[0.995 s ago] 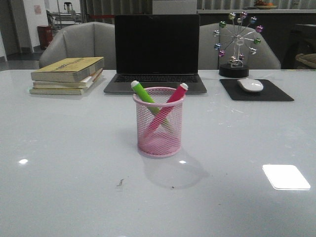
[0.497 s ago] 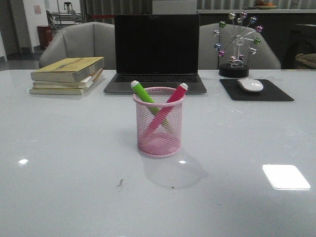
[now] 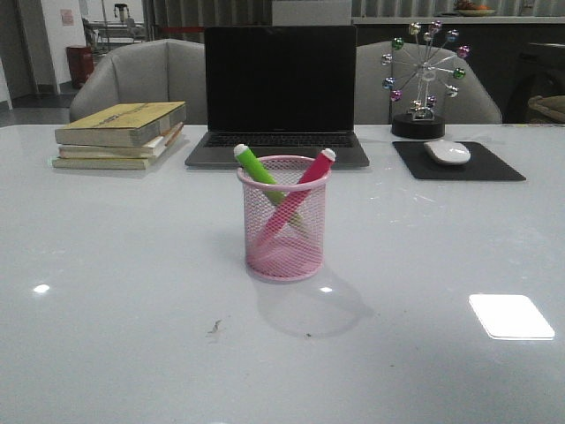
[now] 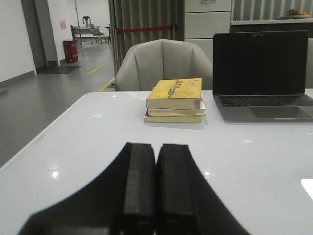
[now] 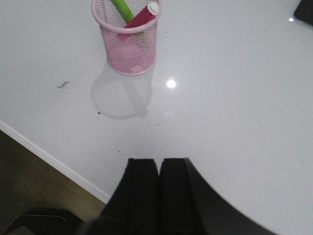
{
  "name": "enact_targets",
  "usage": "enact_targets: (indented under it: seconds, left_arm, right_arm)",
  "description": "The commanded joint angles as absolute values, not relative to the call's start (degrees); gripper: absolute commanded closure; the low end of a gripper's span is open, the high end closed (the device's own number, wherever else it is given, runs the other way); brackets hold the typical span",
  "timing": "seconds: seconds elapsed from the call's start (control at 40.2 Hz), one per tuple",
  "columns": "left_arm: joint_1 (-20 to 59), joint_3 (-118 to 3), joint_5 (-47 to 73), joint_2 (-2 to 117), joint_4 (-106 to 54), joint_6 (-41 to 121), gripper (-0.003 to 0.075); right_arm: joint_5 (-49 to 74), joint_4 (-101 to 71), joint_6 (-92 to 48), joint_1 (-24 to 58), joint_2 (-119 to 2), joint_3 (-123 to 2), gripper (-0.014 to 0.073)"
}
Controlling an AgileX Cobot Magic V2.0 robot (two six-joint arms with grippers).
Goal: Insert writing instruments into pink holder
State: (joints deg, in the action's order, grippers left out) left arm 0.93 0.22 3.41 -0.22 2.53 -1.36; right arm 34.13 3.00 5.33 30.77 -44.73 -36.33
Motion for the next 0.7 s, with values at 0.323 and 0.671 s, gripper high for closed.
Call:
enact_targets:
  seconds: [0.323, 0.671]
  left_arm:
    - [0.7, 0.5, -1.6, -1.4, 1.7, -1.5, 0.0629]
    - [0.7, 0.5, -1.6, -1.4, 1.7, -1.5, 0.0629]
  right_arm:
    - [30.5, 3.9, 5.0, 30.7, -44.5, -37.9, 0.0566]
    - [28.9, 5.7, 2.9, 28.5, -40.9, -35.6, 0.0566]
